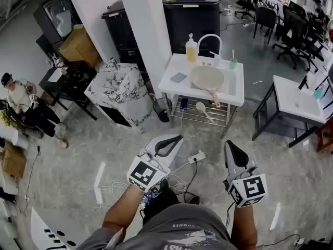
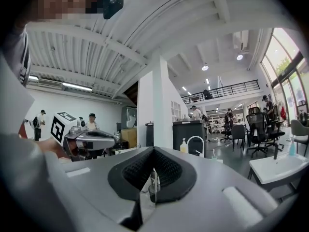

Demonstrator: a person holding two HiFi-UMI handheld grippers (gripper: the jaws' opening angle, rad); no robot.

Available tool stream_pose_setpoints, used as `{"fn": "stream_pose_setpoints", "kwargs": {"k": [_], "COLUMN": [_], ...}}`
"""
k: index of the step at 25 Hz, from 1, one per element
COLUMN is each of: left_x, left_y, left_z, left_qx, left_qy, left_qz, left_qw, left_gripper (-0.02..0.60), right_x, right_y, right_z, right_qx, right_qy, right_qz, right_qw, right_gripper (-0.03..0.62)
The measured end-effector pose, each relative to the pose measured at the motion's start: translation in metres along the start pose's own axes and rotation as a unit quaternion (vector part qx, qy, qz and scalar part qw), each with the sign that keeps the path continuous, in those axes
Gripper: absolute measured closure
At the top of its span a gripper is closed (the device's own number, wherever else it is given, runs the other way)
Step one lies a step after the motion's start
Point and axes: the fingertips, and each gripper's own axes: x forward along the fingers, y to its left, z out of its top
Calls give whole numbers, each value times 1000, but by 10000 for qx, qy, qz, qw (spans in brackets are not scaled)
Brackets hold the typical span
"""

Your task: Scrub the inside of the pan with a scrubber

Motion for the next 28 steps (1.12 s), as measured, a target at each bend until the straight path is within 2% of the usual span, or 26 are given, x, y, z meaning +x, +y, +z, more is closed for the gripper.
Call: {"fn": "stream_pose_setpoints", "kwargs": {"k": [9,16,28], "left_x": [23,74,157], "left_y": [26,59,193], "left_z": [-12,-29,-64], "left_qx": [-85,-201,-355], "left_qy": [109,18,104], "left_qz": [-10,-423,-832], "left_qw": [9999,9989,9958], "left_gripper": [580,580,580], "right_x": [25,66,213], "right_y": [-20,-47,-90], "right_z": [-7,-12,-14], "right_qx": [134,113,296], "right_qy": [149,278,419], "right_qz": [-113,-406,-835], "right_qw": [9997,9987,9952], "right_gripper": [592,592,592]}}
